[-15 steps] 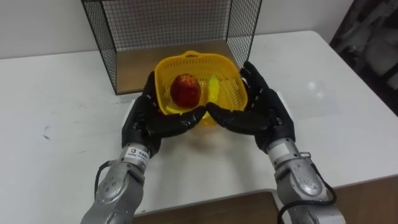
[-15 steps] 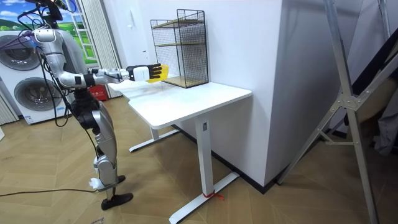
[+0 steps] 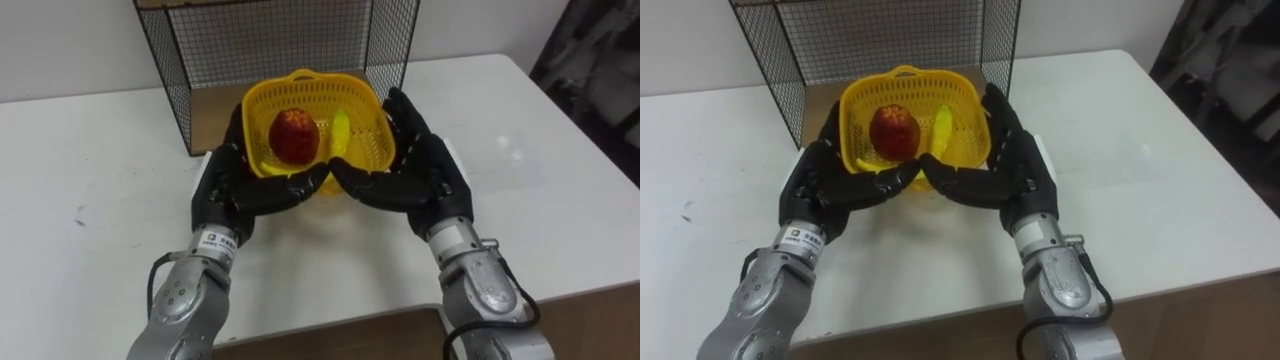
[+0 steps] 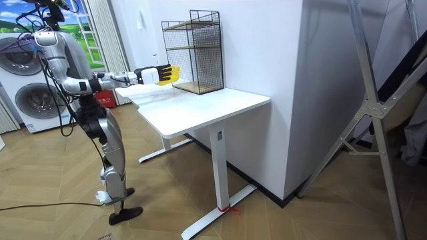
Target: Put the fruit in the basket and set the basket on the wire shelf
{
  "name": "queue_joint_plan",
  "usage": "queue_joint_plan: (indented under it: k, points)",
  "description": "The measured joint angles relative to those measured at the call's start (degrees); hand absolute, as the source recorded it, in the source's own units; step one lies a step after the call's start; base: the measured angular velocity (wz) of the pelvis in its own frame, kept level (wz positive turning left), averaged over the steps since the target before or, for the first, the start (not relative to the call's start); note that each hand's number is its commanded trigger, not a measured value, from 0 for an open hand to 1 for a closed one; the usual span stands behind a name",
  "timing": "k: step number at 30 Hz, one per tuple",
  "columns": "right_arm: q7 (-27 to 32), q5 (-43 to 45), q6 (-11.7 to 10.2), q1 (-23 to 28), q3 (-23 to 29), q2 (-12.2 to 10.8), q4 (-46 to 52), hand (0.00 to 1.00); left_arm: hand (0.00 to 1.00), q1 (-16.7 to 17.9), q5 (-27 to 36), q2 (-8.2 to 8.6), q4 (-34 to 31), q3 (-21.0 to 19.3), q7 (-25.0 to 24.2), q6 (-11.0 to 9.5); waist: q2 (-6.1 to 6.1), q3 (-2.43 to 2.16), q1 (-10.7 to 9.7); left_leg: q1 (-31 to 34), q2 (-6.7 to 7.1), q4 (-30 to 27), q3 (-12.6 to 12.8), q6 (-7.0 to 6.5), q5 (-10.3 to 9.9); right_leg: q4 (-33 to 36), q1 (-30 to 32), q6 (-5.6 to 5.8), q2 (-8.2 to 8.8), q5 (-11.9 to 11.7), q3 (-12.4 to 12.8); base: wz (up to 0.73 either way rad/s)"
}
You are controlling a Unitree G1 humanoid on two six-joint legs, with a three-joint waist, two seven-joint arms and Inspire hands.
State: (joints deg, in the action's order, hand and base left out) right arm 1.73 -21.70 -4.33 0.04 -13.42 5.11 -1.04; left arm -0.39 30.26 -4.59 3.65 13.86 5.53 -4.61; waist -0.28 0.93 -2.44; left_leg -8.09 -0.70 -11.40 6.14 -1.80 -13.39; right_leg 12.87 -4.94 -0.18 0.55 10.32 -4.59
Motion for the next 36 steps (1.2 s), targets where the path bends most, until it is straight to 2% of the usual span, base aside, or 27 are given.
queue_joint_plan:
  k: [3,4,5,7,8,9,11,13,14,15,16,17,18,19,20,21,22,23,25,26,28,30,34,35,36]
  points:
    - [-0.03,0.80,0.00,0.00,0.02,-0.14,0.02,0.00,0.00,0.00,-0.06,0.25,0.00,-0.04,0.00,0.00,-0.22,-0.05,0.78,0.60,-0.13,-0.84,-0.01,0.01,-0.01,1.23,0.89,-0.02,0.02,0.06,-0.10,0.00]
    - [-0.04,1.47,0.00,0.00,-0.01,-0.14,0.03,0.00,0.00,0.01,-0.55,0.20,0.01,-0.05,0.00,0.02,-0.44,0.08,1.22,0.83,-0.23,-1.60,-0.03,0.03,-0.02,1.74,1.10,-0.10,0.00,0.14,0.00,0.00]
    - [-0.04,1.62,0.00,0.00,0.08,-0.16,0.02,0.00,0.00,0.01,-1.08,0.15,0.01,-0.32,-0.06,0.02,-0.86,0.24,1.33,1.31,-0.37,-3.16,0.07,0.27,-0.16,2.62,1.26,-0.23,0.01,0.33,-0.07,-0.04]
    - [-0.55,0.81,0.00,0.01,-0.14,-0.20,-0.05,0.00,0.00,0.01,-0.92,-0.07,0.12,-1.15,-0.21,-0.01,-1.74,0.27,2.00,2.10,-0.53,-5.83,0.09,0.72,-0.44,4.42,1.68,-0.80,0.11,1.19,-0.32,-0.08]
    - [-0.79,0.64,0.00,0.06,-0.43,-0.19,-0.19,0.00,0.00,0.01,-0.91,-0.12,0.50,-1.82,-0.47,-0.03,-2.28,0.48,2.87,3.00,-0.80,-9.21,0.08,1.49,-1.12,5.61,1.99,-1.18,0.09,2.00,-0.36,-0.18]
    - [-0.99,0.60,0.00,0.11,-0.55,-0.33,-0.41,0.00,0.00,0.07,-0.82,-0.13,0.77,-2.11,-0.70,-0.03,-2.51,0.62,3.28,3.55,-0.98,-11.25,0.06,1.65,-1.45,6.20,2.00,-1.42,0.04,2.47,-0.34,-0.28]
    - [-1.90,0.56,0.00,0.13,-0.65,-0.21,-1.05,0.00,0.00,0.26,-0.73,-0.14,0.99,-2.98,-0.98,-0.03,-2.51,0.79,4.61,6.46,-2.48,-19.02,-0.19,2.29,-2.98,8.34,2.59,-2.65,-1.07,4.03,-0.09,-0.17]
    - [-2.11,0.62,0.03,0.13,-0.68,-0.24,-1.18,0.00,0.00,0.26,-1.04,0.02,0.99,-3.40,-1.08,-0.02,-2.44,0.75,4.39,9.09,-3.46,-23.39,-0.32,2.40,-3.01,9.26,3.40,-3.30,-1.92,4.56,0.29,0.06]
    - [-2.34,0.65,0.06,0.11,-0.78,-0.19,-1.20,0.00,0.00,0.26,-1.13,-0.03,0.99,-3.47,-1.03,-0.03,-1.94,0.66,4.60,11.19,-4.38,-26.63,-0.49,2.58,-2.85,9.98,3.74,-4.34,-2.78,4.88,0.72,0.00]
    - [-2.33,0.55,0.06,0.08,-0.96,-0.38,-1.23,0.00,0.00,0.26,-1.09,-0.22,1.01,-3.78,-1.03,-0.02,-1.56,0.73,4.71,12.87,-4.78,-28.88,-0.82,2.70,-2.51,10.09,3.70,-4.73,-3.10,4.76,0.88,0.00]
    - [-2.32,-0.48,0.16,0.09,-1.04,-0.29,-1.65,0.00,0.00,0.33,-0.93,-0.25,1.38,-3.78,-1.04,-0.01,-1.18,0.65,4.63,15.75,-3.97,-29.72,-2.35,2.38,-2.95,10.13,3.72,-5.07,-3.24,4.72,1.25,0.11]
    - [-2.40,-1.16,0.30,0.09,-0.50,0.38,-1.79,0.00,0.00,0.22,-0.80,0.30,1.52,-3.57,-1.11,-0.01,-1.02,0.55,4.36,18.53,-2.05,-25.29,-3.03,2.18,-2.90,10.40,4.06,-5.14,-2.86,4.87,1.61,0.06]
    - [-2.54,-1.20,0.50,0.09,-0.12,0.63,-1.82,0.00,0.00,0.22,-0.96,0.60,1.51,-3.52,-1.20,-0.01,-1.01,0.51,4.35,19.60,-1.32,-22.00,-3.22,2.37,-2.20,10.84,4.38,-4.91,-2.57,5.17,1.93,-0.23]
    - [-3.00,-1.19,0.80,0.08,0.18,1.24,-1.82,0.00,0.00,0.20,-1.08,1.10,1.50,-3.56,-1.24,-0.02,-0.80,0.37,5.19,21.19,-0.25,-14.58,-3.07,2.37,1.50,12.13,5.48,-4.31,-2.54,6.02,2.87,-0.66]
    - [-3.47,-0.70,1.32,0.23,-0.09,1.31,-1.88,0.00,0.00,0.48,-1.17,0.96,1.52,-3.64,-1.24,-0.12,-0.55,-0.02,6.05,21.34,0.15,-11.63,-3.28,2.48,5.58,13.73,6.00,-3.94,-2.14,7.10,3.41,-0.64]
    - [-3.68,-0.21,1.51,0.29,-0.18,1.35,-1.89,0.00,0.00,0.57,-1.18,0.78,1.54,-3.64,-1.24,-0.13,-0.40,-0.47,5.92,20.93,0.48,-10.92,-3.30,2.08,6.62,14.13,6.05,-3.71,-2.09,7.49,3.51,-0.31]
    - [-3.70,0.33,1.64,0.31,-0.30,1.10,-1.87,0.00,0.00,0.50,-1.19,0.13,1.53,-3.80,-1.26,-0.13,-1.04,-0.73,5.15,19.84,0.73,-9.52,-2.83,1.82,7.65,13.55,5.69,-3.28,-1.86,7.66,3.53,0.04]
    - [-3.71,0.64,1.63,0.32,-0.31,1.26,-1.87,0.00,0.00,0.47,-1.40,-0.09,1.51,-3.77,-1.26,-0.13,-1.63,-0.77,4.42,18.86,1.06,-8.25,-2.72,1.53,8.68,12.63,5.05,-2.99,-1.59,7.42,3.50,0.06]
    - [-3.74,0.86,1.62,0.31,-0.36,1.44,-1.86,0.00,0.00,0.54,-1.88,-0.11,1.50,-3.27,-1.28,-0.13,-1.66,-0.65,4.14,18.22,1.48,-8.07,-3.13,0.79,10.94,11.78,4.02,-3.52,-1.67,7.30,3.16,-0.04]
    - [-3.75,1.63,1.63,0.44,-0.45,1.50,-1.87,0.00,0.00,0.57,-2.91,-0.09,1.50,-3.15,-1.28,-0.13,-2.22,-0.56,4.04,17.88,1.68,-8.10,-3.17,0.06,10.69,11.79,3.53,-3.64,-1.25,7.77,3.18,0.04]
    - [-3.75,1.83,1.63,0.45,-0.35,1.46,-1.76,0.00,0.00,0.55,-2.98,-0.06,1.49,-3.10,-1.29,-0.14,-2.93,-0.56,3.54,17.72,2.54,-7.98,-3.19,-0.23,10.35,11.86,3.42,-3.48,-0.34,8.62,2.98,0.11]
    - [-3.70,1.66,1.63,0.43,-0.17,1.35,-1.53,0.00,0.00,0.56,-2.87,0.17,1.50,-2.76,-1.29,-0.14,-3.07,-0.48,3.52,17.78,3.15,-8.43,-3.17,-0.68,9.84,11.86,3.25,-3.27,0.26,9.30,2.98,0.06]
    - [-3.40,1.87,1.60,0.39,-0.16,2.04,-1.42,0.00,0.00,0.57,-2.86,-0.11,1.45,-2.13,-1.25,-0.58,-3.54,-0.30,4.20,17.54,4.68,-10.51,-2.86,-1.37,6.54,12.29,1.97,-2.64,1.80,11.51,3.16,0.02]
    - [-3.03,1.88,1.61,0.24,-0.20,1.74,-1.39,0.00,0.00,0.57,-2.71,-0.23,1.24,-2.36,-1.23,-0.60,-4.16,-0.13,4.40,17.47,5.67,-11.11,-2.92,-1.50,5.42,14.01,1.97,-2.26,2.68,12.78,3.01,0.06]
    - [-2.90,1.83,1.60,0.24,-0.13,1.73,-1.30,0.00,0.00,0.56,-2.67,-0.18,1.13,-2.38,-1.22,-0.64,-4.38,0.00,4.22,17.41,6.04,-11.38,-2.96,-1.73,4.76,15.11,2.10,-1.88,3.11,13.33,2.85,0.10]
